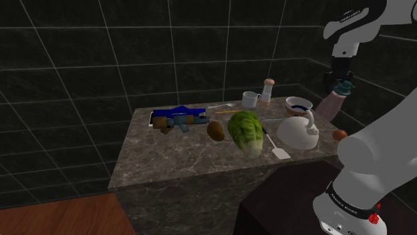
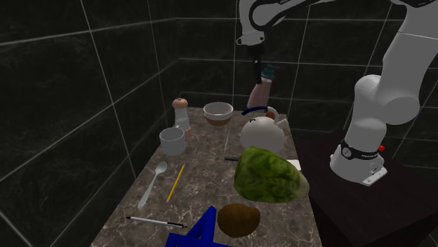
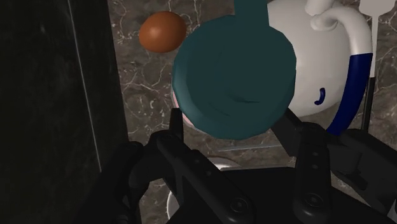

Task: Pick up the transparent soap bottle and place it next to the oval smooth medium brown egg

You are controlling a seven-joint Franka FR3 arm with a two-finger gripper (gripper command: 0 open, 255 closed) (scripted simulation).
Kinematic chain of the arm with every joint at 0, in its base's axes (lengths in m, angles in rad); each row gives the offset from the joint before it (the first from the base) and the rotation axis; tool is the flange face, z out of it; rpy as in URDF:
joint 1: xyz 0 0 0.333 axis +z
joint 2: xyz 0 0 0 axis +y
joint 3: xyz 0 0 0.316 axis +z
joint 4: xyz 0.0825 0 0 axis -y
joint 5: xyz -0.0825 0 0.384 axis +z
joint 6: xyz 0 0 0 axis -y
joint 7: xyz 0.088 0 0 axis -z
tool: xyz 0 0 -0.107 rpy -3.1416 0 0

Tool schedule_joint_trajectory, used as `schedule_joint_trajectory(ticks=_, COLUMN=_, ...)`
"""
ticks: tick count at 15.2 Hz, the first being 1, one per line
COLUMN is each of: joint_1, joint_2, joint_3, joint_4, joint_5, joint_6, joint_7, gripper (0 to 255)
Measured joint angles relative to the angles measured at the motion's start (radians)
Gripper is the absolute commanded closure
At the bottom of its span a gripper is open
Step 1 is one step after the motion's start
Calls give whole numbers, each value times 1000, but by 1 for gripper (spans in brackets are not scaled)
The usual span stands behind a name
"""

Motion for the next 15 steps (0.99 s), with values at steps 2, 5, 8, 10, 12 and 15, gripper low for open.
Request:
schedule_joint_trajectory(ticks=2, joint_1=-1, joint_2=4, joint_3=-2, joint_4=-27, joint_5=-1, joint_6=31, joint_7=1, gripper=255)
schedule_joint_trajectory(ticks=5, joint_1=-2, joint_2=18, joint_3=-5, joint_4=-52, joint_5=2, joint_6=70, joint_7=0, gripper=255)
schedule_joint_trajectory(ticks=8, joint_1=-2, joint_2=34, joint_3=-7, joint_4=-79, joint_5=6, joint_6=111, joint_7=0, gripper=255)
schedule_joint_trajectory(ticks=10, joint_1=-3, joint_2=44, joint_3=-9, joint_4=-96, joint_5=7, joint_6=138, joint_7=0, gripper=255)
schedule_joint_trajectory(ticks=12, joint_1=-4, joint_2=57, joint_3=-11, joint_4=-111, joint_5=10, joint_6=165, joint_7=-2, gripper=255)
schedule_joint_trajectory(ticks=15, joint_1=-5, joint_2=72, joint_3=-13, joint_4=-128, joint_5=14, joint_6=196, joint_7=-3, gripper=255)
